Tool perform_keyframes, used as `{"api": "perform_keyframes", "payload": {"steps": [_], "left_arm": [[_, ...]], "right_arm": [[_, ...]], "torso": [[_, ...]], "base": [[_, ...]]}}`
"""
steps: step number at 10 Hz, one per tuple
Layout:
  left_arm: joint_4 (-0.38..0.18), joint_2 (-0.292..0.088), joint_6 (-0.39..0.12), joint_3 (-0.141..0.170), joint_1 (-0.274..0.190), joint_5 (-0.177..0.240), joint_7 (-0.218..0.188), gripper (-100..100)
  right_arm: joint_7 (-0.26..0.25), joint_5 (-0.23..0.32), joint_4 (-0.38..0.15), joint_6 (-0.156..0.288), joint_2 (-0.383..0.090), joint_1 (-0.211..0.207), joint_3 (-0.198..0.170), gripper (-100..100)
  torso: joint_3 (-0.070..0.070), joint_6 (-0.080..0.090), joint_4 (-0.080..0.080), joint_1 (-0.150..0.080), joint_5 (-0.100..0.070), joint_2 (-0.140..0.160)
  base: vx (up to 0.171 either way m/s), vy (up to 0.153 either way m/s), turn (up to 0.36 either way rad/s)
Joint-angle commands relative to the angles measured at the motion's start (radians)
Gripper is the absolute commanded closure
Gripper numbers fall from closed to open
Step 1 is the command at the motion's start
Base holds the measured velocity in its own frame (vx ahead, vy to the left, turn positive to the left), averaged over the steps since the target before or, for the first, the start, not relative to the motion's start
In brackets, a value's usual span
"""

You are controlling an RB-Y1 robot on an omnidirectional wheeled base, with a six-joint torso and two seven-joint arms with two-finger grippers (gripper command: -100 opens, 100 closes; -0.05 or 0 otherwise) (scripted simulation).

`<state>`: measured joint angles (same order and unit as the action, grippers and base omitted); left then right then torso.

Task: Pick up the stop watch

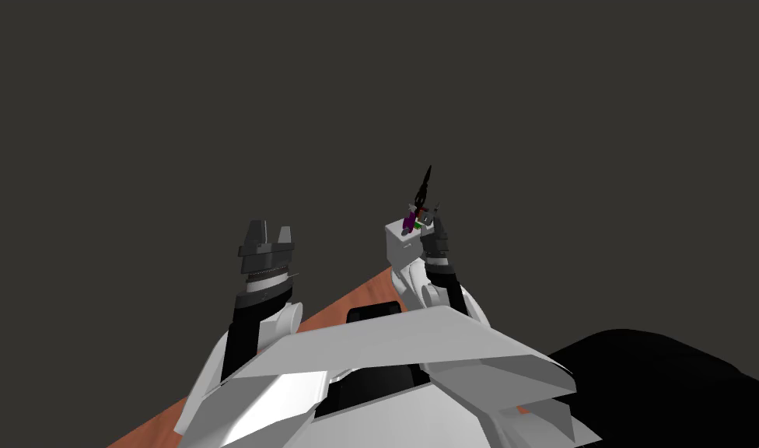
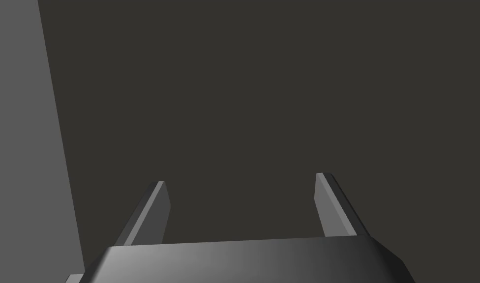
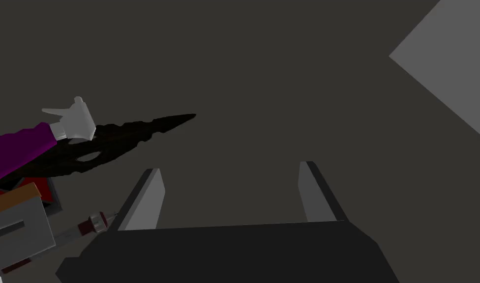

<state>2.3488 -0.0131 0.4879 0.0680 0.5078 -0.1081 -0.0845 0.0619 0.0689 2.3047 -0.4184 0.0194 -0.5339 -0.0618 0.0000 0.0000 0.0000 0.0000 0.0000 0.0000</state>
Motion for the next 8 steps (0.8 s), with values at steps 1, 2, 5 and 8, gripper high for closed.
{"api": "perform_keyframes", "payload": {"steps": [1,2,5,8], "left_arm": [[0.0,0.0,0.0,0.0,0.0,0.0,0.0,0],[0.0,0.0,0.0,0.0,0.0,0.0,0.0,0],[0.0,0.0,0.0,0.0,0.0,0.0,0.0,0],[0.0,0.0,0.0,0.0,0.0,0.0,0.0,0]], "right_arm": [[-0.004,-0.004,-0.016,0.013,-0.041,0.012,-0.003,-100],[-0.008,-0.009,-0.031,0.025,-0.071,0.023,-0.007,-100],[-0.028,-0.031,-0.102,0.084,-0.158,0.077,-0.022,-100],[-0.058,-0.063,-0.191,0.169,-0.238,0.153,-0.045,-100]], "torso": [[0.0,0.0,0.0,0.0,0.0,0.0],[0.0,0.0,0.0,0.001,0.0,0.001],[0.001,0.0,0.0,0.007,0.001,0.002],[0.002,0.0,0.001,0.011,0.002,0.003]], "base": [[-0.014,0.027,0.032],[-0.025,0.06,0.037],[-0.037,0.11,0.063],[-0.049,0.172,0.087]]}}
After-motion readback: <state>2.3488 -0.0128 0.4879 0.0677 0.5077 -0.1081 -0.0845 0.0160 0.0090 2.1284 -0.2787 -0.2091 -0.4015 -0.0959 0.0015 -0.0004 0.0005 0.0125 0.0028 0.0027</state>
